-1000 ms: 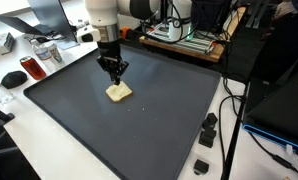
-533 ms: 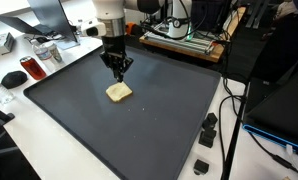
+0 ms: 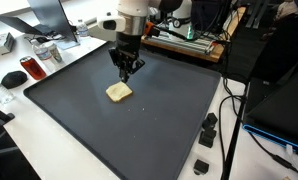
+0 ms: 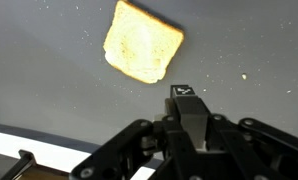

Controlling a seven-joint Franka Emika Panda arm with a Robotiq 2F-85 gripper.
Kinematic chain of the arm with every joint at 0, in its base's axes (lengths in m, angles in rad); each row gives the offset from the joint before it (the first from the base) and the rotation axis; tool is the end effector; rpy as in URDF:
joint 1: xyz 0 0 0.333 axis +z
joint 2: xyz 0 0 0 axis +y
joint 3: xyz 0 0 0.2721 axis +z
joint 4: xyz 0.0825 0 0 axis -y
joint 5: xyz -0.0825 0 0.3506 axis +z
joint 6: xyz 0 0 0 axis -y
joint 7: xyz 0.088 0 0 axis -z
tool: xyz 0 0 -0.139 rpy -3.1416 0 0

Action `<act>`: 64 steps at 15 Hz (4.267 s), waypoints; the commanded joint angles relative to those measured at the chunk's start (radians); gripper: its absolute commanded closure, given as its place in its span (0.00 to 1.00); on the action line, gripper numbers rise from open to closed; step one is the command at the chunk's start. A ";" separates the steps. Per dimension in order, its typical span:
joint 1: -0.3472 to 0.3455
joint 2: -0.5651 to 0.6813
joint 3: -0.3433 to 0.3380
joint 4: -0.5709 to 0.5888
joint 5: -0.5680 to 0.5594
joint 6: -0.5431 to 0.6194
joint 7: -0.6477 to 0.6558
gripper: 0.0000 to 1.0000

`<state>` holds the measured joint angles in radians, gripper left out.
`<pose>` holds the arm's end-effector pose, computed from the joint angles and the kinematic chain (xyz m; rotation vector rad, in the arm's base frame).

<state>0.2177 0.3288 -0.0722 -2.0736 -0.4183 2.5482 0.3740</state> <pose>0.5650 0.0808 0.2364 2.8870 0.1574 0.3030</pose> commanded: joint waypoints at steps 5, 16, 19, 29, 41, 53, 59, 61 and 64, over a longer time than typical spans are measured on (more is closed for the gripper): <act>0.096 0.008 -0.009 0.026 -0.199 -0.160 0.248 0.95; 0.044 0.175 0.030 0.348 -0.048 -0.362 0.146 0.95; 0.033 0.242 0.033 0.460 0.018 -0.413 0.103 0.95; -0.073 0.423 0.053 0.811 0.245 -0.648 -0.128 0.95; -0.254 0.507 0.089 0.967 0.438 -0.788 -0.390 0.95; -0.353 0.498 0.093 0.930 0.534 -0.757 -0.497 0.78; -0.411 0.532 0.112 0.955 0.592 -0.767 -0.528 0.95; -0.451 0.540 0.120 0.951 0.631 -0.773 -0.548 0.95; -0.509 0.516 0.132 0.885 0.701 -0.723 -0.606 0.95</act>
<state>-0.2313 0.8593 0.0324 -1.1496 0.2053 1.7995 -0.1685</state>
